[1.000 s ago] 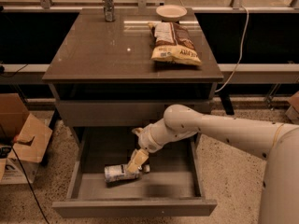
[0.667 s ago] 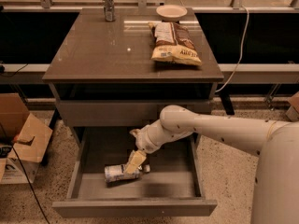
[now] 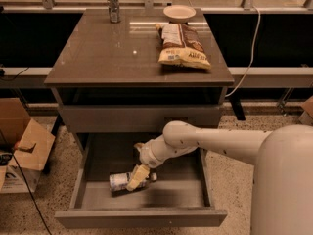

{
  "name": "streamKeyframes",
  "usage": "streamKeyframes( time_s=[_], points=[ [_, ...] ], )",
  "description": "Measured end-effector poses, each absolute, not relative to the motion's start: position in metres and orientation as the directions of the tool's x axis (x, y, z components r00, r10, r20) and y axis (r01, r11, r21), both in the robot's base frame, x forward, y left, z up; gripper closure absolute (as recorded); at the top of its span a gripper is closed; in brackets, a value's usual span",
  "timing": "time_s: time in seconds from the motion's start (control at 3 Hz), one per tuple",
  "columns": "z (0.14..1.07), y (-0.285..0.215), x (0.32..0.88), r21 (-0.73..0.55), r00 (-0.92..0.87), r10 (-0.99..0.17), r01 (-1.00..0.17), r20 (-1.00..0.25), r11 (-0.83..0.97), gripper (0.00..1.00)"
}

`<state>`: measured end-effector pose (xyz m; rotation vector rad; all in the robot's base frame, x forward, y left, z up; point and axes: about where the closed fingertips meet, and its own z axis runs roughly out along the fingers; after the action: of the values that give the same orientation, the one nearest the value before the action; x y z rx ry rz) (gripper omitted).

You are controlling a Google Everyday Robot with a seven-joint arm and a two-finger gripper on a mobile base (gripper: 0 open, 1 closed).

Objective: Pick blue plastic bottle from middle drawer and place on counter

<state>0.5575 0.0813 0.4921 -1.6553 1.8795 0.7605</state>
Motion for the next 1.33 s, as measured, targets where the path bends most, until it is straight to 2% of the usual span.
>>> streamKeyframes(
  time_s=[1.0, 1.33],
  points=[
    [0.411, 0.092, 0.568, 0.13, -0.215, -0.661, -0.976, -0.718, 0.177, 0.0],
    [0.391, 0.092, 0.566, 0.16, -0.248, -0.662, -0.968, -0.708, 0.193, 0.19]
  ],
)
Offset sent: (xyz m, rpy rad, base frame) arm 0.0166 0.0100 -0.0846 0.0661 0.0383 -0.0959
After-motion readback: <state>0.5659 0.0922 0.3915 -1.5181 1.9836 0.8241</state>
